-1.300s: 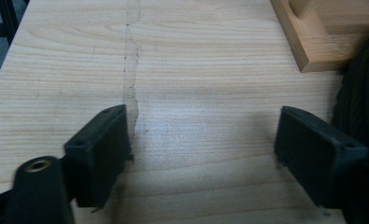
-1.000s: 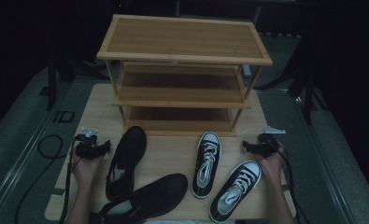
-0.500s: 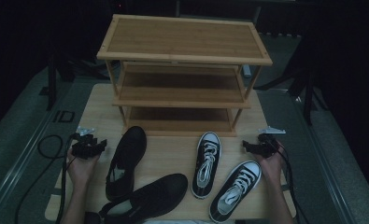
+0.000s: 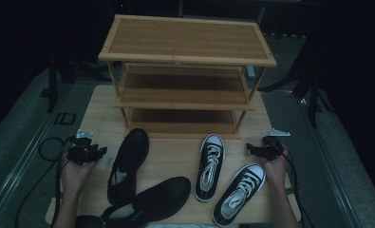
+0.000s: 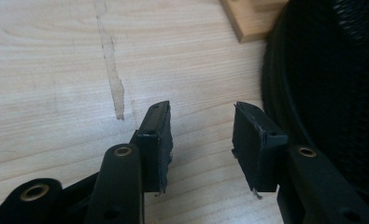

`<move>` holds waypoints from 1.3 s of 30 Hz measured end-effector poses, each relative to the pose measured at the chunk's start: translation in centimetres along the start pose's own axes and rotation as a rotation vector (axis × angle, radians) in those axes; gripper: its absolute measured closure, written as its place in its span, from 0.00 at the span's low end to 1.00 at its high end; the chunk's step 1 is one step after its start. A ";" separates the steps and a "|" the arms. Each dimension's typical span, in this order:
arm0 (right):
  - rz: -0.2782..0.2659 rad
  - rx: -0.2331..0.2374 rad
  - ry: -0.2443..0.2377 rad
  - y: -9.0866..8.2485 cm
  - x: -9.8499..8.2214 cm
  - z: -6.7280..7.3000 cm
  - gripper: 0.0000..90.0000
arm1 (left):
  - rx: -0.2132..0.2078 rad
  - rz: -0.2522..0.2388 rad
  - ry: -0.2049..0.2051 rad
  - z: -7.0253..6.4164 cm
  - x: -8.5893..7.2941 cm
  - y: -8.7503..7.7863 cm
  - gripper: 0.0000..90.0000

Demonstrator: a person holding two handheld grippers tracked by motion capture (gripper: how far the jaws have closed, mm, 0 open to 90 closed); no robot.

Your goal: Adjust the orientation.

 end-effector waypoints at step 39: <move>0.000 -0.001 0.003 0.0 0.0 0.0 0.19 | -0.116 0.106 0.204 -6.0 1.8 -7.2 0.63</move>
Point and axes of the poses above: each handheld gripper's, and its own axes: y roughly forward along the jaws, x roughly out of its top, z roughly to its left, the point moved 9 cm from there along y, roughly forward along the jaws, and after that the axes turned 2 degrees about -y, right-handed, at the moved point
